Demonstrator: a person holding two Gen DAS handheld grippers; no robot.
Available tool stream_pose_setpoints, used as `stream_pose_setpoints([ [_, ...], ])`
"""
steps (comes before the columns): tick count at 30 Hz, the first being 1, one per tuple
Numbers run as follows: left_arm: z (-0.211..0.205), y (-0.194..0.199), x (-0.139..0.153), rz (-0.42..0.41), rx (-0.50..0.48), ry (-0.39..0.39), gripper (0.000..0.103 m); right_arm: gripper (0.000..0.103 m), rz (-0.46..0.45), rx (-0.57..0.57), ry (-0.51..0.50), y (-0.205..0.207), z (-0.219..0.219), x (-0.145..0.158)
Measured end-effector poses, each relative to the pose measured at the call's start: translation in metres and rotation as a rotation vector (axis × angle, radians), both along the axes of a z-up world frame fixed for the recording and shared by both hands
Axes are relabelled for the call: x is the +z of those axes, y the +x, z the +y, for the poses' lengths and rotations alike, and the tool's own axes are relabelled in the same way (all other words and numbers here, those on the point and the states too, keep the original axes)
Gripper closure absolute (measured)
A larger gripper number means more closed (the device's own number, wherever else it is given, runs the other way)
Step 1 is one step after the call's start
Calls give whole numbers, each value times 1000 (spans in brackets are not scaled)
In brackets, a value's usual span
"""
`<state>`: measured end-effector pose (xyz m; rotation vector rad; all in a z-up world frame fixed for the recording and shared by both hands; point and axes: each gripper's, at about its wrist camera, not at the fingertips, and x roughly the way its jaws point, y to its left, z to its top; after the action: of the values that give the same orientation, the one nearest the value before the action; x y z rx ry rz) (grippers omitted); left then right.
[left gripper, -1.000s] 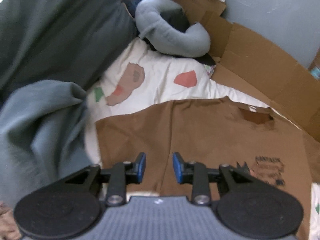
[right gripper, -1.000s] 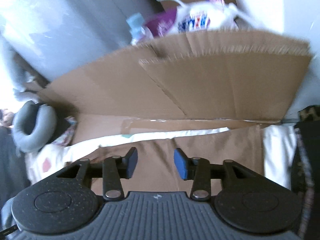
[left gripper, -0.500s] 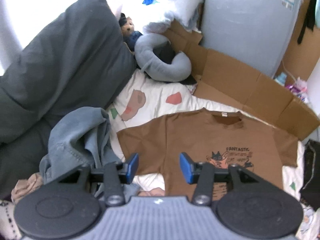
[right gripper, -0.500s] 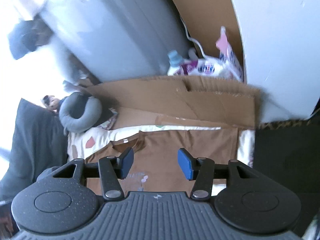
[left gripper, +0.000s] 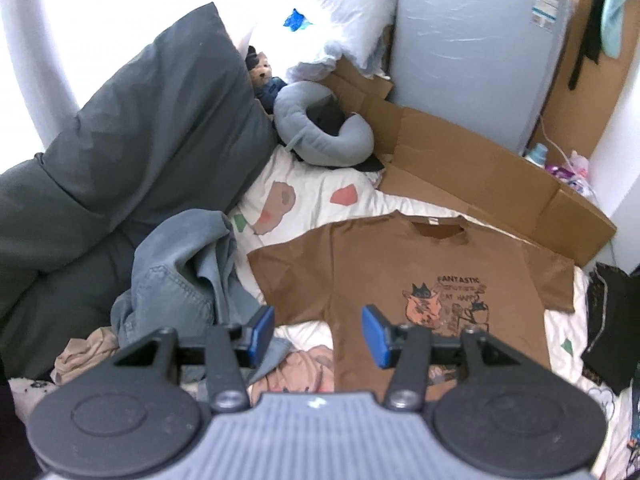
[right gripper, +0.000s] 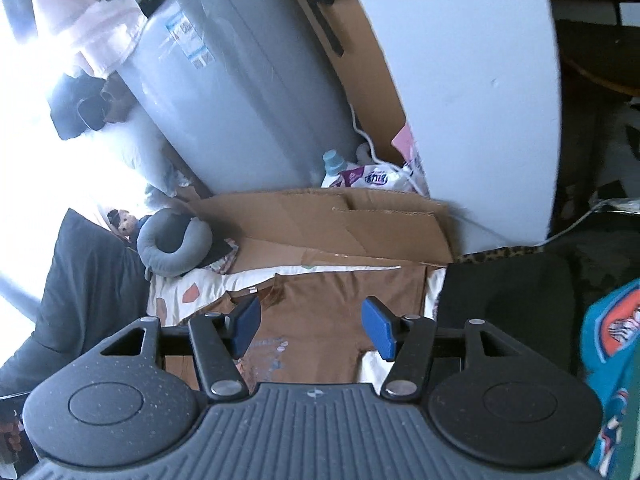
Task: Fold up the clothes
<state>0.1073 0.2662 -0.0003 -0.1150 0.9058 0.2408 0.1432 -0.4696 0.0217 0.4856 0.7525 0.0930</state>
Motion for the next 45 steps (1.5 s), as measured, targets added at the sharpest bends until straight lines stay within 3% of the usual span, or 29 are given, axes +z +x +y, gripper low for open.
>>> stream_pose_setpoints([
  [11, -33, -45, 7, -17, -83, -17, 49, 38, -57, 12, -35, -72, -9, 6],
  [16, -39, -60, 6, -14, -98, -1, 49, 38, -73, 36, -49, -95, -11, -6],
  [22, -30, -82, 4, -46, -18, -56, 48, 38, -78, 33, -50, -116, -10, -28],
  [24, -22, -90, 0, -60, 34, -107, 48, 38, -76, 47, -64, -122, -7, -34],
  [28, -17, -97, -11, -40, 66, -91, 48, 38, -87, 56, -79, -132, -3, -44],
  [45, -7, -123, -94, -9, 259, -164, 48, 38, -35, 57, -8, -156, 13, -127],
])
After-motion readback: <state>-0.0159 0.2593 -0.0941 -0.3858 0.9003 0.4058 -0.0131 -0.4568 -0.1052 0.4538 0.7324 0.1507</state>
